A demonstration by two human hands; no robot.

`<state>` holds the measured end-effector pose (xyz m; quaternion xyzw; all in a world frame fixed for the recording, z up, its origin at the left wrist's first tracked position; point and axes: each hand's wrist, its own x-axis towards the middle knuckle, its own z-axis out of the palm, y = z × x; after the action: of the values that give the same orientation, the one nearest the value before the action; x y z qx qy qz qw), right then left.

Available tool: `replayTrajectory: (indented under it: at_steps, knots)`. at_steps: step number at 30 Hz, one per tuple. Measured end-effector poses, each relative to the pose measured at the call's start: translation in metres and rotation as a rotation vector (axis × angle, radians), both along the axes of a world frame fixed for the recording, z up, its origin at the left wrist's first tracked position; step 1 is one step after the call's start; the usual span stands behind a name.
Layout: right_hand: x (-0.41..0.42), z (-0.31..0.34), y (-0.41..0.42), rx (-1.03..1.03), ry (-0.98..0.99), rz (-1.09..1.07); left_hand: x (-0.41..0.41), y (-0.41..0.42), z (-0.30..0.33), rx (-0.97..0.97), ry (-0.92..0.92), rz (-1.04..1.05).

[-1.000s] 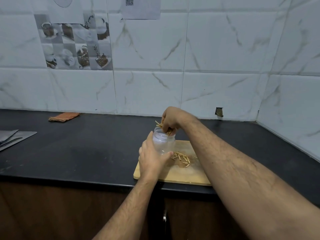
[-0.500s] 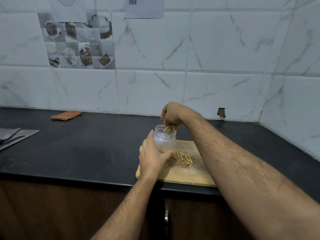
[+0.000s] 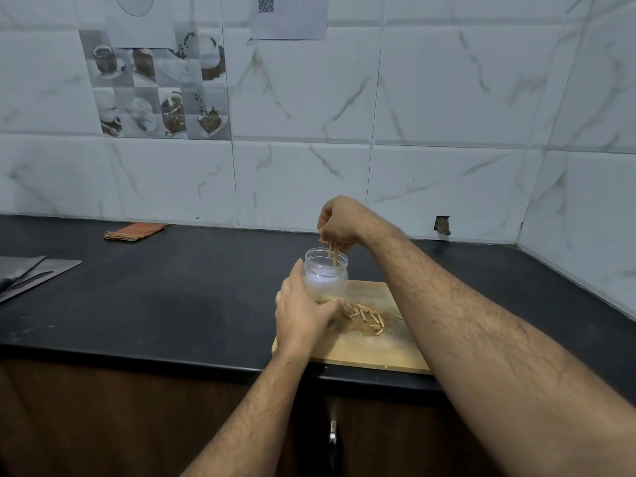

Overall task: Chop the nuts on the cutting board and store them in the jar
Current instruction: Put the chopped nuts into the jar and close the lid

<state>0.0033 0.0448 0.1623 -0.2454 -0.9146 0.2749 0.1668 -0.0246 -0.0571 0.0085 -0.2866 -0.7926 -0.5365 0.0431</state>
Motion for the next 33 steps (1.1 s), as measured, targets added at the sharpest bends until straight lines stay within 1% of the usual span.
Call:
replayTrajectory:
  at_steps: [10,13,16,17,19,22,24,27,30,33]
  knots:
    - [0.002,-0.001,0.002,-0.031,0.023,0.014,-0.004,0.0,-0.001,0.03,0.003,-0.005]
    - [0.006,-0.002,0.006,-0.025,0.075,-0.001,-0.005,0.0,-0.001,0.036,0.004,-0.008]
    - [0.016,-0.008,0.016,0.01,0.14,-0.078,-0.012,0.0,-0.002,0.054,-0.007,0.012]
    - [0.02,-0.012,0.021,0.058,0.124,-0.114,-0.014,0.0,-0.001,0.07,-0.018,0.025]
    - [0.028,-0.029,0.032,0.17,-0.024,-0.176,-0.018,-0.001,0.0,0.104,-0.058,0.049]
    - [0.036,-0.073,0.041,0.177,-0.251,-0.178,-0.022,0.0,0.001,0.13,-0.096,0.065]
    - [0.038,-0.097,0.041,0.159,-0.272,-0.146,-0.024,0.002,0.002,0.131,-0.101,0.08]
    - [0.031,-0.118,0.034,0.144,-0.245,-0.058,-0.027,0.001,0.002,0.149,-0.118,0.101]
    - [0.027,-0.129,0.025,0.266,-0.274,0.023,-0.028,0.0,0.0,0.154,-0.119,0.104]
    - [0.034,-0.136,0.024,0.356,-0.214,0.037,-0.028,0.001,-0.001,0.155,-0.104,0.093]
